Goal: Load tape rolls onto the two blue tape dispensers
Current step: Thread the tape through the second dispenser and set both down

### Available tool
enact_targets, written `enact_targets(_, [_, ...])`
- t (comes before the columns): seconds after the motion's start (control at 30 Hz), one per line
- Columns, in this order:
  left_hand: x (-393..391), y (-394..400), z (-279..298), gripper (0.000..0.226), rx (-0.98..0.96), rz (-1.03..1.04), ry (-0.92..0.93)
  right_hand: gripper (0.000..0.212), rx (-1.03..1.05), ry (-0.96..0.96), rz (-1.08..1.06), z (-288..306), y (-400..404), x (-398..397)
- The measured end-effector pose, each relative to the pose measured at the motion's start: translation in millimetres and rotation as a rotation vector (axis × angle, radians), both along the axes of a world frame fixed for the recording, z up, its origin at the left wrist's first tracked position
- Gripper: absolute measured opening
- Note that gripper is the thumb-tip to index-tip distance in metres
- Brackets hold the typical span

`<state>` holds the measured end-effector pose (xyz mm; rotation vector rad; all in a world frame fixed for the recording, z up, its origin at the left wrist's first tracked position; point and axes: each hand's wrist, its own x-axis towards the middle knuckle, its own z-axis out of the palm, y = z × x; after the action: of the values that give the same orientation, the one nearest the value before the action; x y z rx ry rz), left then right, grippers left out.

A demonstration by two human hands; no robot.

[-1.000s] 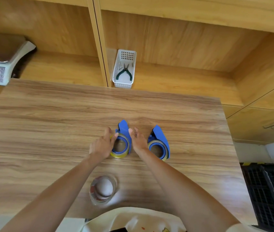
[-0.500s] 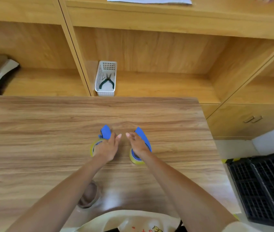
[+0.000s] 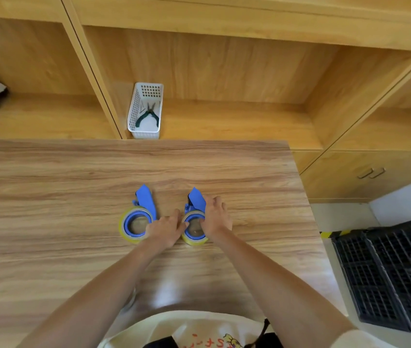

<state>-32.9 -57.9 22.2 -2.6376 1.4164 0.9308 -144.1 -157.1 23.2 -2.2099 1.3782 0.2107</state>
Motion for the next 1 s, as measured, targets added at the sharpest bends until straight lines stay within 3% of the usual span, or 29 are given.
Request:
enact_targets(0.2, [-3,-2,-15,0.048,0.059,-0.007,-0.036,0.068,0.104,0.195,0.033,-15,0,-4])
enact_targets(0.33, [-3,0,-17,0.037,-0.049,0.008,0.008,0.067,0.149,0.160,-0.009,-20,-5,-6])
enact_targets(0.43, [1,7,-20,0.029,-0.227,0.092,0.225,0.060,0.192,0.106,-0.069,-19,-11,-6])
enact_targets(0.57, [9,11,-16,0.025,-0.427,0.398,0.604,0.054,0.329,-0.097,-0.261,-17,-19,-3])
enact_targets(0.63, [9,9,-6,0.025,-0.420,0.515,0.769,0.052,0.405,-0.221,-0.326,-13,-21,0])
enact_targets(0.83, [12,8,17,0.056,-0.341,0.629,1.249,0.048,0.677,-0.507,-0.354,4,-20,8])
enact_targets(1.0, [19,9,26,0.068,-0.391,0.667,1.381,0.049,0.919,-0.645,-0.359,13,-13,4])
